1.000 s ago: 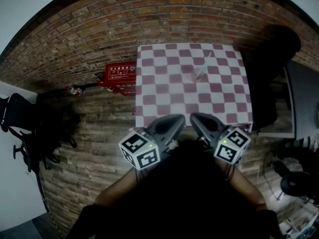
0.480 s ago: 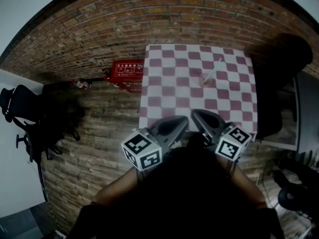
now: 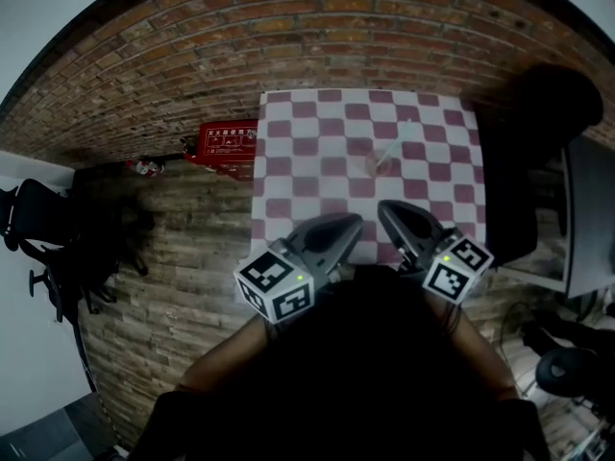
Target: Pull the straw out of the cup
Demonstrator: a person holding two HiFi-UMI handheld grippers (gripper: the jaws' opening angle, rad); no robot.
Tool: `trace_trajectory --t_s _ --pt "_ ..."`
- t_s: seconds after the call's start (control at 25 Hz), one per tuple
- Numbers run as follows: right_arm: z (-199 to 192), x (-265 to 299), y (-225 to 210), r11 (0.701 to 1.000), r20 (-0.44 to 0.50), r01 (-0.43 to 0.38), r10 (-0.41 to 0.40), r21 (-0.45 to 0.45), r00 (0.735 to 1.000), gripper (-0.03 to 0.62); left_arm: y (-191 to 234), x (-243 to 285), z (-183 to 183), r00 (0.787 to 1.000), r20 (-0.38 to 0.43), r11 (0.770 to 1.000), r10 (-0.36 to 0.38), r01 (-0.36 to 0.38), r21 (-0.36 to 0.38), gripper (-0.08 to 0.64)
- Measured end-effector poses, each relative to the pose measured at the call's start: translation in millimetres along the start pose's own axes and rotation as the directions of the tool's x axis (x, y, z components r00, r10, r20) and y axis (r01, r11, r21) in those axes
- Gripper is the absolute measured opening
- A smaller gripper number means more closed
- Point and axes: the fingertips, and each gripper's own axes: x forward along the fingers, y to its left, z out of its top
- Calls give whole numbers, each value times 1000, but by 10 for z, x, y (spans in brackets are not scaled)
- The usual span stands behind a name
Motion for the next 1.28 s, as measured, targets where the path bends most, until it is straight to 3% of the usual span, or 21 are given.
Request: trace_trajectory --t_s 0.28,0.56,0.76,1.28 --pt "99 -35 -475 999 -13 48 -48 21 999 12 237 462 -4 1000 -20 1000 2 -2 -15 12" --pt "77 -20 -939 994 -57 83 -87 -65 995 13 549 818 -140 997 -59 999 47 -48 -16 12" --pt "9 14 -1318 993 -77 107 -111 -55 991 16 820 1033 -308 991 -86 995 99 -96 38 12" --pt "-289 336 -2313 987 -157 163 -163 -15 974 85 1418 1401 -637 975 -119 983 185 -183 31 12"
